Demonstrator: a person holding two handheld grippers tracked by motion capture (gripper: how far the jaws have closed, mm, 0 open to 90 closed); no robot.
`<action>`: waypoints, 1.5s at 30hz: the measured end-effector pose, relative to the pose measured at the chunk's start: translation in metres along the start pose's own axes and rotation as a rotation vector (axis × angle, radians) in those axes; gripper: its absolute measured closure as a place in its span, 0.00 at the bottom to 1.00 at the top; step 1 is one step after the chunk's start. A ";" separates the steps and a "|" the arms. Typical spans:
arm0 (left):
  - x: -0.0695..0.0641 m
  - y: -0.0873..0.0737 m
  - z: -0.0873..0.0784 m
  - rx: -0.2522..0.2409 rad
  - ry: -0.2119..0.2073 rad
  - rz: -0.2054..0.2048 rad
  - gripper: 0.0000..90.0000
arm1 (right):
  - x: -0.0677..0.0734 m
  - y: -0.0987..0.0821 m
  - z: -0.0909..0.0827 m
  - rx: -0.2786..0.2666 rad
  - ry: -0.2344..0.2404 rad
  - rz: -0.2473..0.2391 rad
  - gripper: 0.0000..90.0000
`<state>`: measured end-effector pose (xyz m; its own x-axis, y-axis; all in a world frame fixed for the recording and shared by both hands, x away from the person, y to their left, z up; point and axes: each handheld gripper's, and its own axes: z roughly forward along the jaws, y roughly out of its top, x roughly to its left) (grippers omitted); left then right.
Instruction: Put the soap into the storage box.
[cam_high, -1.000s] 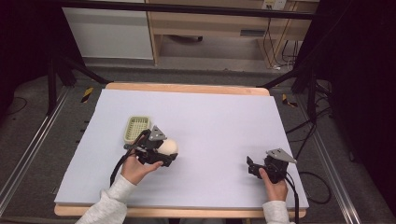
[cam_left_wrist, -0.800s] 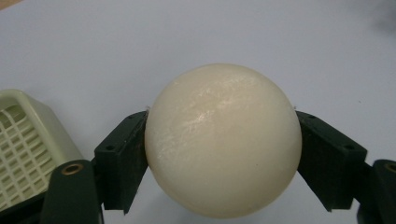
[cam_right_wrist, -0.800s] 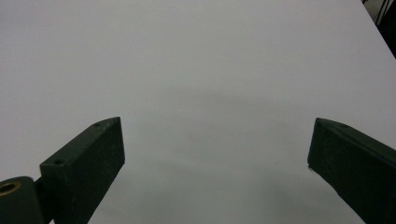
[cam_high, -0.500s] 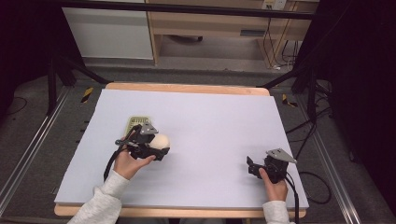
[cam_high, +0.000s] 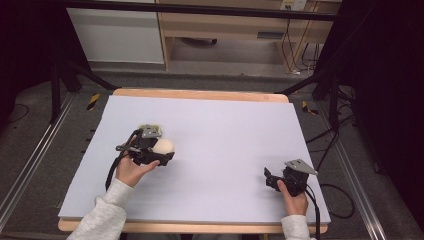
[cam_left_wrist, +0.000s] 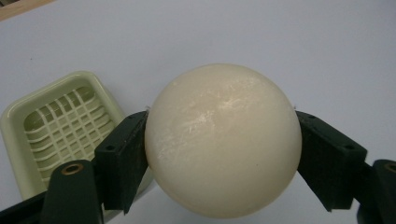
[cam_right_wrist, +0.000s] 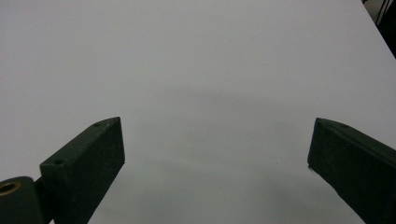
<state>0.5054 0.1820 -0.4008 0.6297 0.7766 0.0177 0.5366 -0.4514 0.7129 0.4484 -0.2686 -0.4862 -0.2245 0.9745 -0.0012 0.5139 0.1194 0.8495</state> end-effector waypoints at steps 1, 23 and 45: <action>0.003 0.000 0.000 0.002 0.007 -0.006 0.26 | 0.000 0.000 0.000 0.000 0.000 0.000 0.05; 0.031 -0.001 0.007 -0.001 0.065 -0.075 0.26 | 0.000 0.000 0.000 0.001 0.003 0.001 0.05; 0.058 -0.007 0.014 0.028 0.130 -0.127 0.26 | 0.000 0.000 0.000 0.001 0.002 0.000 0.05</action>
<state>0.5461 0.2237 -0.4149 0.4792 0.8775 0.0206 0.6236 -0.3569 0.6955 0.4485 -0.2687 -0.4862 -0.2266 0.9740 -0.0001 0.5145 0.1198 0.8491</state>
